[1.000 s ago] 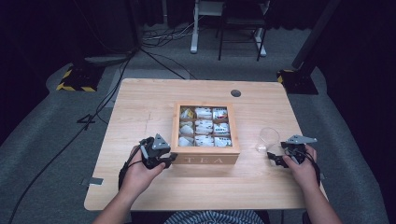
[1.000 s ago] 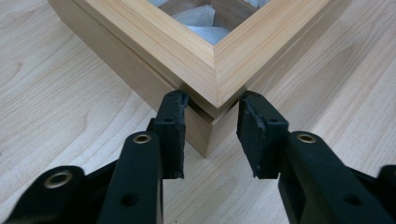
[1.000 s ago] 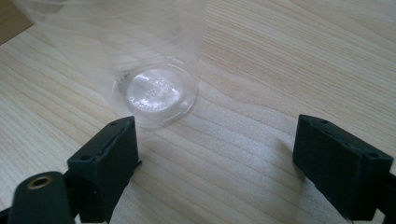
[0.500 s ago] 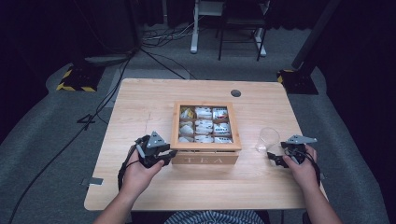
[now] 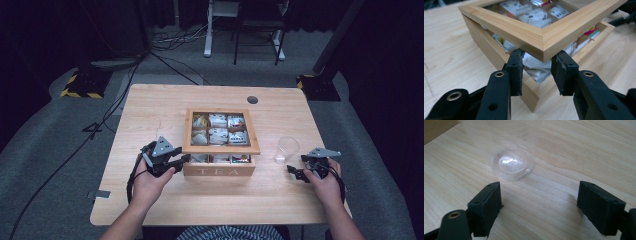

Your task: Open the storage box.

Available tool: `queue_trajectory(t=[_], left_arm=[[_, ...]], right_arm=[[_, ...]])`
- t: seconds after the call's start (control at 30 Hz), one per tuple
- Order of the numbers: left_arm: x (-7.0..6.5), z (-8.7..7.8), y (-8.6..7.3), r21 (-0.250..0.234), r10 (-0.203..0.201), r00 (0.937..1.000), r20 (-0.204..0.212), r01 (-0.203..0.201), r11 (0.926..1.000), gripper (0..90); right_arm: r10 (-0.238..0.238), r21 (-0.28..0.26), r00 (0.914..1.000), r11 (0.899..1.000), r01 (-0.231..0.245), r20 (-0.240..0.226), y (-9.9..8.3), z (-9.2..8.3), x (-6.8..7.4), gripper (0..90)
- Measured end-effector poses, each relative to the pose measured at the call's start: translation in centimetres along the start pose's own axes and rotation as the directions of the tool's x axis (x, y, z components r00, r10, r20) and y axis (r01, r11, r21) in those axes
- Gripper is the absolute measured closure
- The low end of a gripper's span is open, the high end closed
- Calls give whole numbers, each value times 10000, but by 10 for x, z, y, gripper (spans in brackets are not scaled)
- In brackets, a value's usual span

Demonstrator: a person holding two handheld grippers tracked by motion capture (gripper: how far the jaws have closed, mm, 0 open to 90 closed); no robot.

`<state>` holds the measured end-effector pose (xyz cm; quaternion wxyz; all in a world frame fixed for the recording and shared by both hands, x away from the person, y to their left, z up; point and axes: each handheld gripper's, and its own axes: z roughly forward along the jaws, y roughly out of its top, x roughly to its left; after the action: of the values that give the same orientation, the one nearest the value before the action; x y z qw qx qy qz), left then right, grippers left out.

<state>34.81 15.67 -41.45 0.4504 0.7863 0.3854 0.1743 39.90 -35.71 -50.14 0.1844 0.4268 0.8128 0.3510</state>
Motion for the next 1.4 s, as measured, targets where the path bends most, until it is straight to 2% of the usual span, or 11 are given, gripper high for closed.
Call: queue_trajectory(t=[0.17,0.33,0.4,0.47,0.7,1.03,1.17,1.4], left_arm=[[2,0,4,-462,-27,9995,-316,12,9989,609],[-4,-3,12,-772,550,9951,-824,-614,9951,564],[-5,-3,14,-891,634,9934,-952,-719,9934,554],[-4,-2,16,-997,576,9940,-935,-669,9928,541],[-3,-1,25,-1124,889,9898,-1111,-1014,9885,505],[3,-2,42,-885,926,9905,-1021,-1017,9909,494],[5,-3,47,-885,901,9913,-960,-987,9912,494],[8,-4,54,-848,996,9908,-917,-1074,9906,495]], right_arm=[[-71,28,9999,10000,71,-77,-3,-3,3,220],[-19,-10,10000,10000,19,-31,-8,-8,2,222],[5,-6,10000,10000,-5,-16,-9,-10,2,223],[25,7,10000,10000,-25,15,-11,-12,2,223],[58,88,10000,9999,-58,58,-14,-18,6,226],[-108,166,9999,9998,109,-66,-17,-26,21,227],[-51,98,9999,9999,53,-136,-17,-29,29,227],[-314,15,9980,9995,315,-546,-9,-28,47,227]])
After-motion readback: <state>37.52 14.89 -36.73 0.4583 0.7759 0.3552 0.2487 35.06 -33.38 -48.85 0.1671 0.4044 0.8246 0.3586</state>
